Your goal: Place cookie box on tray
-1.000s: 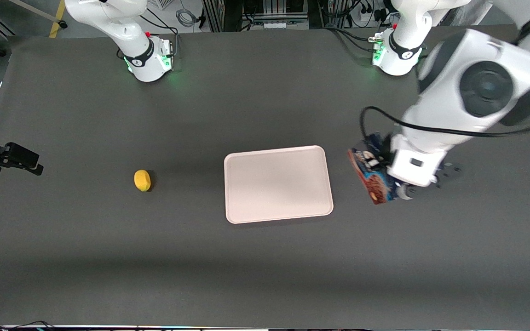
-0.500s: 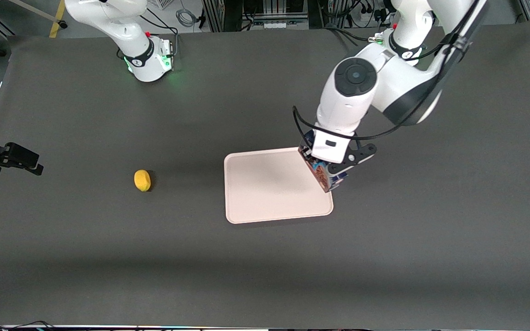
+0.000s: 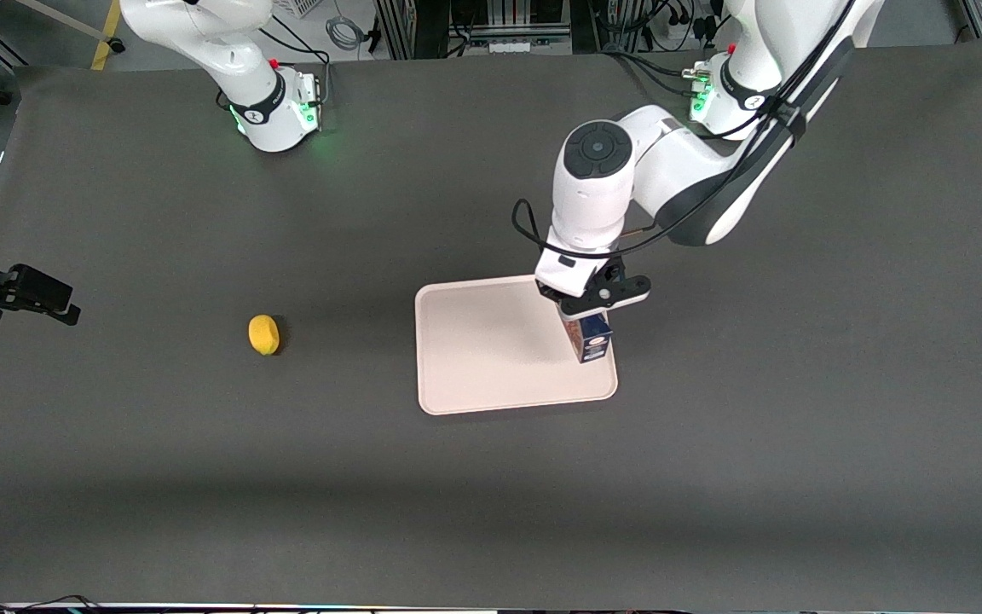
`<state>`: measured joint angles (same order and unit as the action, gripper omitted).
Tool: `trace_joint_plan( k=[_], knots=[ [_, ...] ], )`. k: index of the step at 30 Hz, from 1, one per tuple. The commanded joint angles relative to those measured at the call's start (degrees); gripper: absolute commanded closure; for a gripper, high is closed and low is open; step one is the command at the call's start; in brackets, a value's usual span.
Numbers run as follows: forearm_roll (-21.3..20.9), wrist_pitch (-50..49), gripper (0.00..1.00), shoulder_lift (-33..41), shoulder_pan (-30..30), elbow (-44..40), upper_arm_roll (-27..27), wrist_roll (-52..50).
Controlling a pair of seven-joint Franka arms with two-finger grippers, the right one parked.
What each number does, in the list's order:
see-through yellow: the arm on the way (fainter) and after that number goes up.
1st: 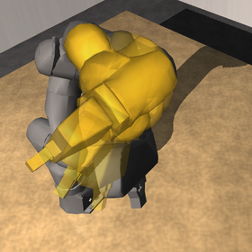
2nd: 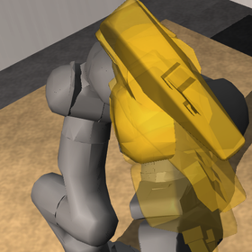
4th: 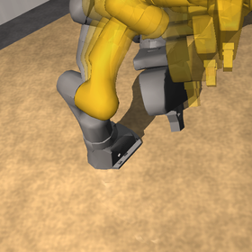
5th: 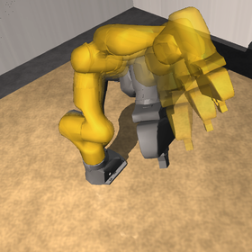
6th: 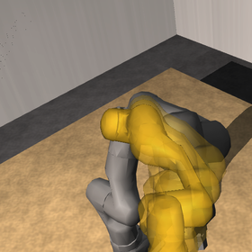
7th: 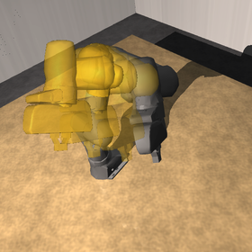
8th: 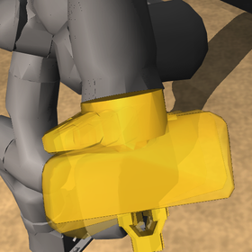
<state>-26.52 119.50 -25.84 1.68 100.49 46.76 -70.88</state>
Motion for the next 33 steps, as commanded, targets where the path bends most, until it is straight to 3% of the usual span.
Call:
trace_joint_plan(
  k=[1, 11, 33],
  knots=[
    [-3.27, 2.57, 0.85, -2.8, -0.63, -0.03, 0.43, 2.67],
    [-6.78, 6.18, 0.85, -7.29, -0.89, -0.03, 0.43, 9.97],
    [-6.79, 6.01, 0.83, -10.1, -0.01, 1.55, -1.85, 11.11]
  ],
)
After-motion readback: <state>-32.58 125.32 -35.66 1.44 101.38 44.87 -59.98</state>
